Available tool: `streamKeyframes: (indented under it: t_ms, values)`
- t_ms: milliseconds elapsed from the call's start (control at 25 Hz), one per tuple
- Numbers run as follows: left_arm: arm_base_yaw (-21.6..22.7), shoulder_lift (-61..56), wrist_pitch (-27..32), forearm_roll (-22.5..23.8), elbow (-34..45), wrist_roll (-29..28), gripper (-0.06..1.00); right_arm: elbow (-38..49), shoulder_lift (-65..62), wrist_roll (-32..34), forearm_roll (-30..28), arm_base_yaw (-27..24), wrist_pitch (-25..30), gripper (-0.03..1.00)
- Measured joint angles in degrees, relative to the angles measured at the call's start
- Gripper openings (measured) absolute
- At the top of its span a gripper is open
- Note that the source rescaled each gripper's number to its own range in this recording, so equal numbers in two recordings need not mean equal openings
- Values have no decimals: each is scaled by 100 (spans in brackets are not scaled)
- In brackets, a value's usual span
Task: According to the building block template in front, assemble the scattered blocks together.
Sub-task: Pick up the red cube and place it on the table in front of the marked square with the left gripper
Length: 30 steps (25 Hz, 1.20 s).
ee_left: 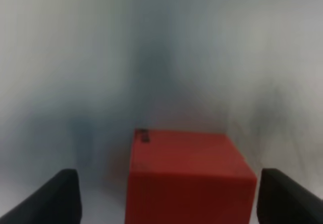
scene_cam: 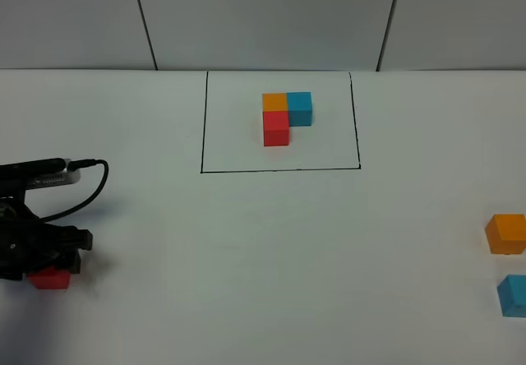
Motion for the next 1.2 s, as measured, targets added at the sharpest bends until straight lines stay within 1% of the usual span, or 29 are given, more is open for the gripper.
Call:
streamKeyframes:
  t_ms: [120,240,520,720,880,960,1200]
  values:
    - [-11,61,-77,-6,0,0,72,0,0,0,0,0,0,0]
    - [-38,120,-87,-13,0,0,53,0,0,0,0,0,0,0]
    - [-73,125,-7,-13,0,50,52,0,0,0,0,0,0,0]
    - [-169,-33,336,-6,-13,153,52,0,0,0,0,0,0,0]
    - [-302,-421,855,0,-331,170,52,0,0,4,0,0,0,0]
    - [-371,-598,1199,87,-583,170,52,0,0,4,0,0,0,0]
    - [-800,-943,2228,244,-1400,170,52,0,0,4,0,0,0,0]
